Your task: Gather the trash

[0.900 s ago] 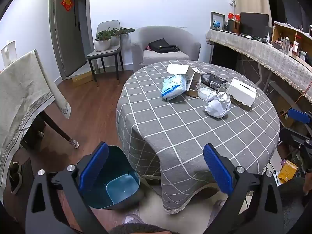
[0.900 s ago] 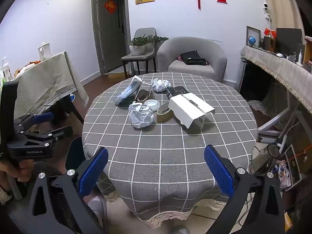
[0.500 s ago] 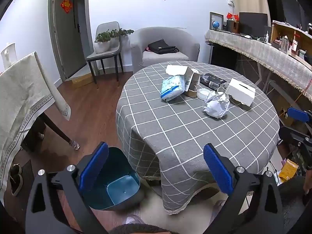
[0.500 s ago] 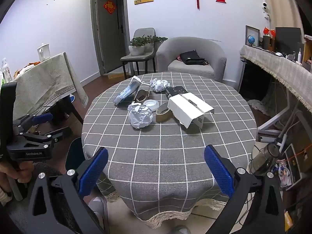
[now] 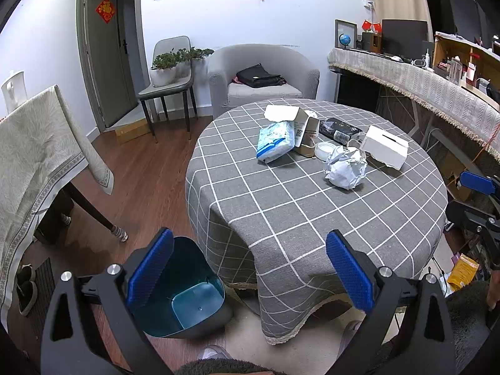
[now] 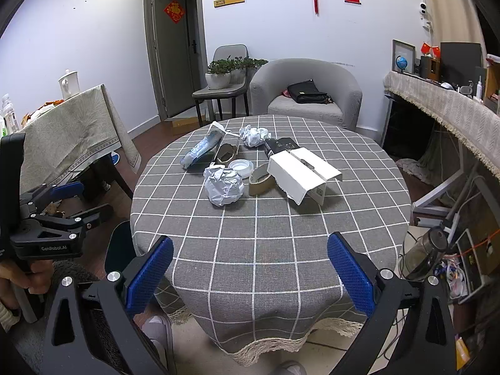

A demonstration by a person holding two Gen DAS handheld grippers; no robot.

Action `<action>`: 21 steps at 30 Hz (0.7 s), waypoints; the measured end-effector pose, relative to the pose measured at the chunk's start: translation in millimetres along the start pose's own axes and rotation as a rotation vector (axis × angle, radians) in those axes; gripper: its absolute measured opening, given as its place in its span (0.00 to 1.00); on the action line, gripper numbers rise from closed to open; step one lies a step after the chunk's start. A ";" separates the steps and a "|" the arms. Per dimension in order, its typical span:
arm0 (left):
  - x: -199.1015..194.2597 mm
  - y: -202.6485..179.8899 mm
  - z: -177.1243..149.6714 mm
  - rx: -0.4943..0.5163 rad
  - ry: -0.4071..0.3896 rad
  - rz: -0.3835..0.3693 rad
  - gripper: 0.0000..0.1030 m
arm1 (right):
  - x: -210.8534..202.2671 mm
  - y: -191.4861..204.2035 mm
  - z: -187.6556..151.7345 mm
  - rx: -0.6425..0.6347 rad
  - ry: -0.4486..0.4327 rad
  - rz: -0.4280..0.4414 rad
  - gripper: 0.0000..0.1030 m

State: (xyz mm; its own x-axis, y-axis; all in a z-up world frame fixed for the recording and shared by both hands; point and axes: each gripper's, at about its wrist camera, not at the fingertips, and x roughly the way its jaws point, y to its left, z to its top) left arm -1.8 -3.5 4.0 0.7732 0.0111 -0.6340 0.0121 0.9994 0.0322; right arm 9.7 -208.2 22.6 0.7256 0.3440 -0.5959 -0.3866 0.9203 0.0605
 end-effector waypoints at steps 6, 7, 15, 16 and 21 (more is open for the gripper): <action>-0.1 -0.2 -0.1 0.001 -0.001 0.001 0.97 | 0.1 0.0 0.0 0.002 0.001 0.000 0.97; -0.8 -0.7 0.5 0.001 0.000 0.000 0.97 | 0.4 0.1 0.1 0.001 0.001 0.000 0.97; -1.0 -0.9 0.3 0.001 -0.002 0.001 0.97 | 0.8 0.4 0.2 0.002 0.001 0.001 0.97; -0.5 -0.6 -0.1 0.002 -0.002 0.001 0.97 | 0.9 0.3 0.1 0.002 0.001 0.001 0.97; -0.9 -0.8 0.2 0.002 -0.002 0.001 0.97 | 1.0 0.4 0.1 0.003 0.002 0.001 0.97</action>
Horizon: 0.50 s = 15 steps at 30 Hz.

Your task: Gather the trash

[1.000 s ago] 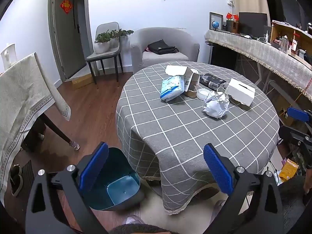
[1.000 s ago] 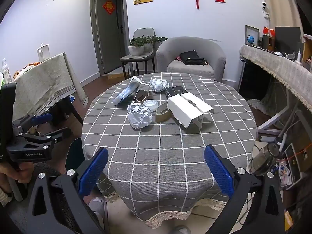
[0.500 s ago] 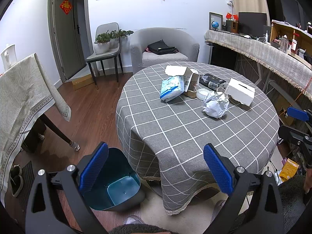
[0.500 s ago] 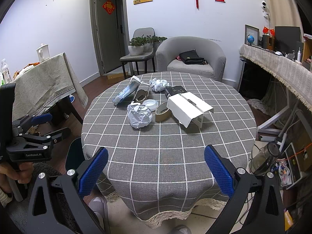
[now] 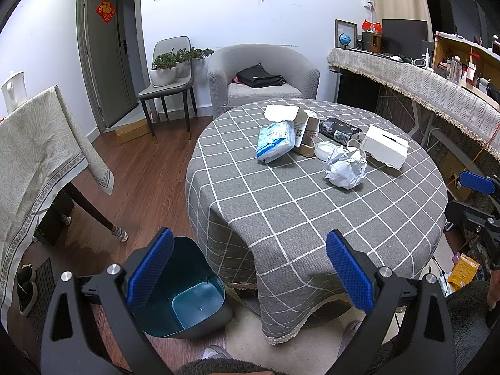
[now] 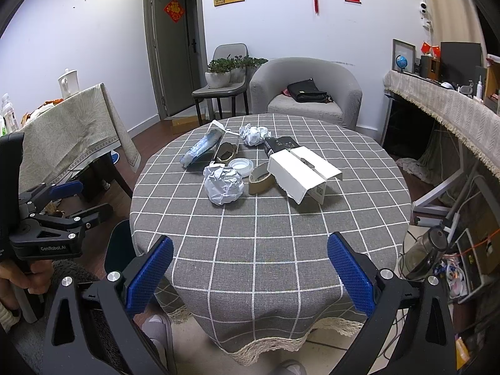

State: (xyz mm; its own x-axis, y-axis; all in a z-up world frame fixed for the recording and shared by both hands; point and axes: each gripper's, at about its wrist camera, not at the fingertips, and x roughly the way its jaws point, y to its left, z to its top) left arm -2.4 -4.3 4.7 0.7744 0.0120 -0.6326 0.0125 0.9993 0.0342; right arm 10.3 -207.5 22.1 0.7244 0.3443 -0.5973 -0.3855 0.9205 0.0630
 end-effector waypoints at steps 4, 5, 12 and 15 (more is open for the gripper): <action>0.6 0.3 -0.6 0.001 0.000 0.000 0.97 | 0.5 0.6 0.3 0.000 0.001 0.000 0.97; -0.7 -0.1 0.4 0.001 0.000 0.000 0.97 | 1.0 1.2 0.6 0.000 0.001 0.000 0.97; 0.3 -0.2 -0.4 0.002 0.000 0.000 0.97 | 1.3 0.4 -0.3 -0.002 0.005 0.000 0.97; 0.4 -0.1 -0.4 0.002 -0.001 0.001 0.97 | 1.5 -0.4 -0.8 -0.003 0.006 -0.001 0.97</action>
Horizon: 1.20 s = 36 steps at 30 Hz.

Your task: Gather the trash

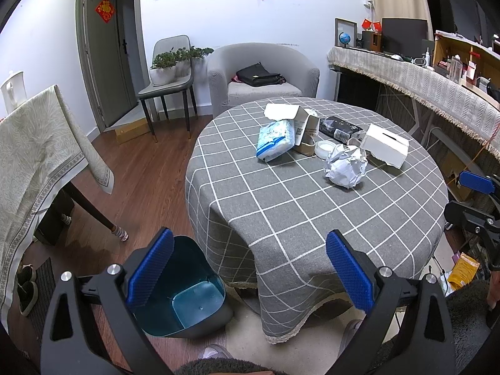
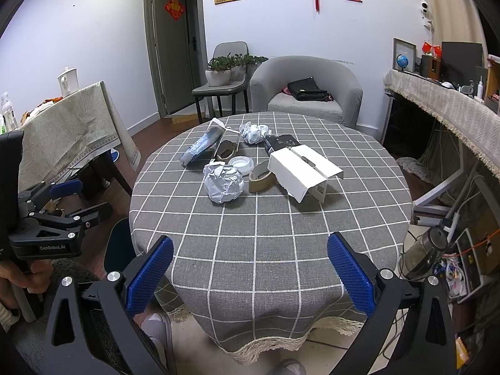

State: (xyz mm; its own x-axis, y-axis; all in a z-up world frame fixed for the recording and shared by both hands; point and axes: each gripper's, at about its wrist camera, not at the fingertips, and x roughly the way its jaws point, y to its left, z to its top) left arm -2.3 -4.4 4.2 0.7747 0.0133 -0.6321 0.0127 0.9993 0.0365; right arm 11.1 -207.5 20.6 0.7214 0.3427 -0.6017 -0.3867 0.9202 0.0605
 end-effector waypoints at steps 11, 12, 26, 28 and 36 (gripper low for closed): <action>-1.5 -0.1 0.7 0.000 0.002 0.001 0.97 | 0.3 0.1 0.3 0.000 0.001 0.000 0.97; -0.6 -0.1 0.2 0.002 0.002 0.000 0.97 | 0.3 0.0 0.4 0.000 0.001 0.000 0.97; -0.1 3.4 -2.2 -0.004 0.003 -0.005 0.97 | -0.3 -1.2 -1.6 -0.002 0.005 0.001 0.97; -0.1 5.8 -2.6 -0.014 0.006 -0.019 0.97 | 2.5 -3.7 -2.2 0.008 0.010 0.007 0.97; -1.4 1.7 3.9 -0.016 0.000 -0.048 0.97 | -5.5 -10.8 -2.6 -0.002 0.018 0.024 0.97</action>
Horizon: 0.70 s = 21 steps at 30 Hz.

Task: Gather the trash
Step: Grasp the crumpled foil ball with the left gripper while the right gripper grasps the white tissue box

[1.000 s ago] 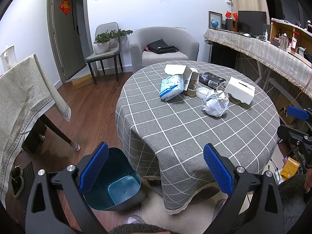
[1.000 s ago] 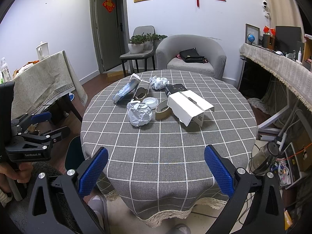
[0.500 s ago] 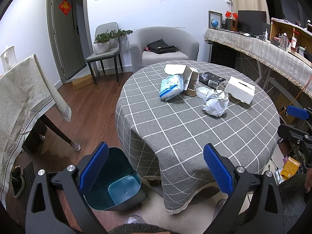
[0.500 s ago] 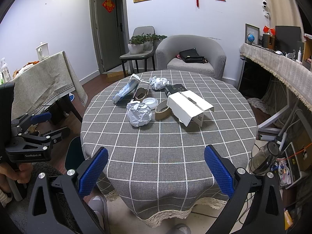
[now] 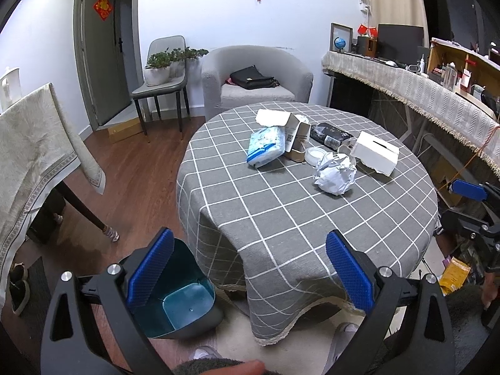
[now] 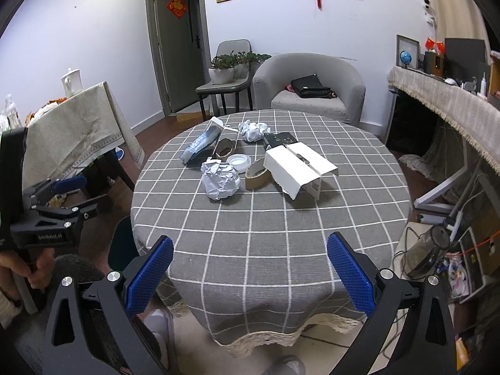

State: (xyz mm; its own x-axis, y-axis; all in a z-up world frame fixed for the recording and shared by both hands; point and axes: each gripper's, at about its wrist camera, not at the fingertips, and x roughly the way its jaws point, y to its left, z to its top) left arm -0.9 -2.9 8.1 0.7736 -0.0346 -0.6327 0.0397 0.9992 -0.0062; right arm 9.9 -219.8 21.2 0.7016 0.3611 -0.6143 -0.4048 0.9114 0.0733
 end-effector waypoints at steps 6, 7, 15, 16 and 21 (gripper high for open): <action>8.9 -12.1 2.2 0.028 0.021 -0.028 0.95 | -2.9 -14.9 1.7 0.029 -0.001 -0.012 0.97; 10.1 -14.4 3.2 0.035 0.022 -0.039 0.95 | -3.4 -17.0 1.7 0.034 0.000 -0.009 0.97; 15.5 -31.3 14.7 0.083 -0.009 -0.155 0.94 | -6.6 -27.1 7.9 0.036 -0.004 0.003 0.97; 19.2 -34.1 16.6 0.088 -0.001 -0.174 0.92 | -6.5 -28.0 9.2 0.035 -0.004 0.004 0.97; 34.6 -42.5 23.7 0.109 0.028 -0.225 0.84 | -3.3 -31.6 15.6 0.009 0.008 0.026 0.97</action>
State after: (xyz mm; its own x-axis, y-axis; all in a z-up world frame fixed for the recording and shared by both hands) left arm 39.2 -47.0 4.8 0.7198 -0.2541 -0.6460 0.2782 0.9582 -0.0669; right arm 29.5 -246.8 33.2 0.6862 0.3829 -0.6185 -0.4173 0.9036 0.0964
